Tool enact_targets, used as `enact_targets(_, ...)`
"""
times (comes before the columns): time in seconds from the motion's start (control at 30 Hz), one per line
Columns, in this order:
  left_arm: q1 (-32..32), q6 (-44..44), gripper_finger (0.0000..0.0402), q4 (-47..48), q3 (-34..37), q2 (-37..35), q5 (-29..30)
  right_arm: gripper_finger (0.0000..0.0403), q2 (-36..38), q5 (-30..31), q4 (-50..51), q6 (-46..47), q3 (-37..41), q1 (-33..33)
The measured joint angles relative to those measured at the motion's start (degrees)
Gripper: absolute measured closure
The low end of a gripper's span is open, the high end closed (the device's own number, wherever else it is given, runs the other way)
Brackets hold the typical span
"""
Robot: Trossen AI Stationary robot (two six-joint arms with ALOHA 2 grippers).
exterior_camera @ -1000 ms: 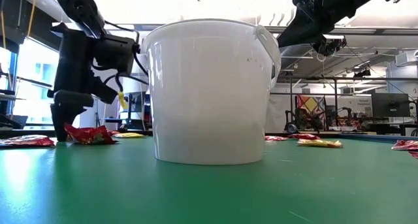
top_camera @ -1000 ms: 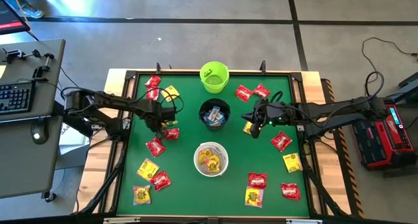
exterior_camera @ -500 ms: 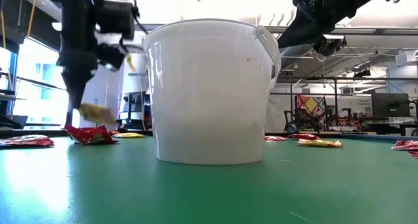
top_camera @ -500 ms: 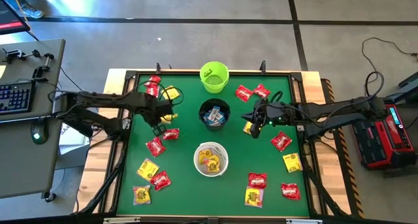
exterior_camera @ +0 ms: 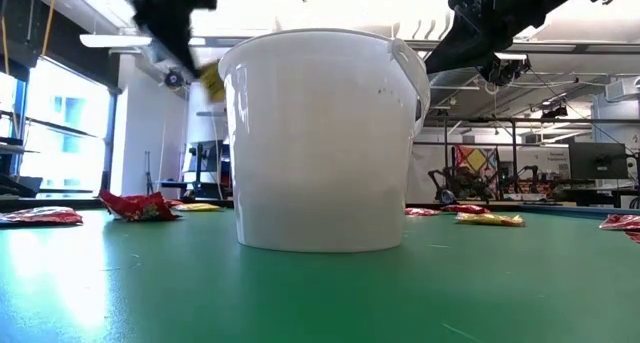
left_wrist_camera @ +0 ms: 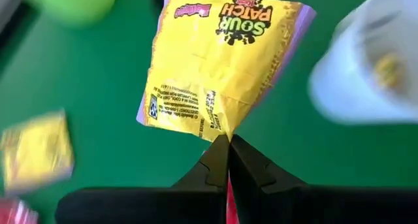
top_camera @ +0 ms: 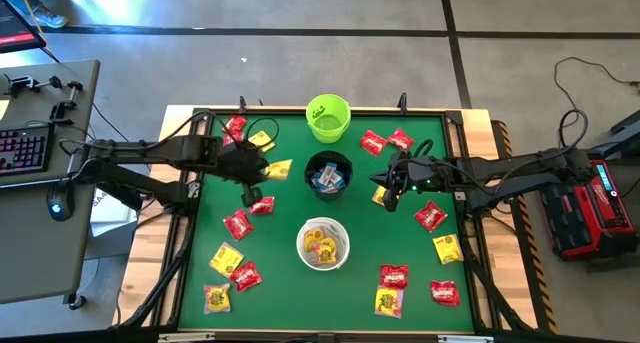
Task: Sort candy by brand, put in halloween buckets
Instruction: Put the yellow candy into the white bucket
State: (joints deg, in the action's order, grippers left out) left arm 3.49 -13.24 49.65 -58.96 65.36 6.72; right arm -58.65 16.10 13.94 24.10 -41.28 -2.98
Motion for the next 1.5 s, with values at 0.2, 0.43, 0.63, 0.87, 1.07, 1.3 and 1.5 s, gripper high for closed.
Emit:
enact_targets(0.2,-5.6,5.8,0.0401,-8.3,-5.3,5.2,0.6,0.0403,-0.1,0.0,0.1,0.0,0.0,0.0)
enact_targets(0.43,-12.5,10.4,0.0401,-10.0,-13.0,13.3,4.2,0.0403,-0.1,0.0,0.4,0.5,0.0,0.0)
enact_targets(0.63,-17.8,4.8,0.0401,-10.1,-16.6,19.4,5.1,0.0403,-0.1,-1.2,1.2,-1.9,0.0,0.0)
enact_targets(0.87,-21.9,3.7,0.0401,-10.2,-17.5,25.6,6.4,0.0403,-0.1,0.1,2.1,-2.0,0.0,0.0)
enact_targets(1.07,-23.7,4.9,0.0401,-8.9,-17.5,30.2,2.3,0.0403,-0.2,0.5,2.3,1.6,0.0,0.0)
enact_targets(1.3,-22.9,0.7,0.0401,-2.9,-19.7,32.6,-0.1,0.0403,-0.2,2.9,2.3,3.8,0.0,0.0)
enact_targets(1.5,-21.4,-3.0,0.0401,0.3,-25.3,37.3,0.9,0.0403,-0.3,2.9,4.0,2.1,0.0,0.0)
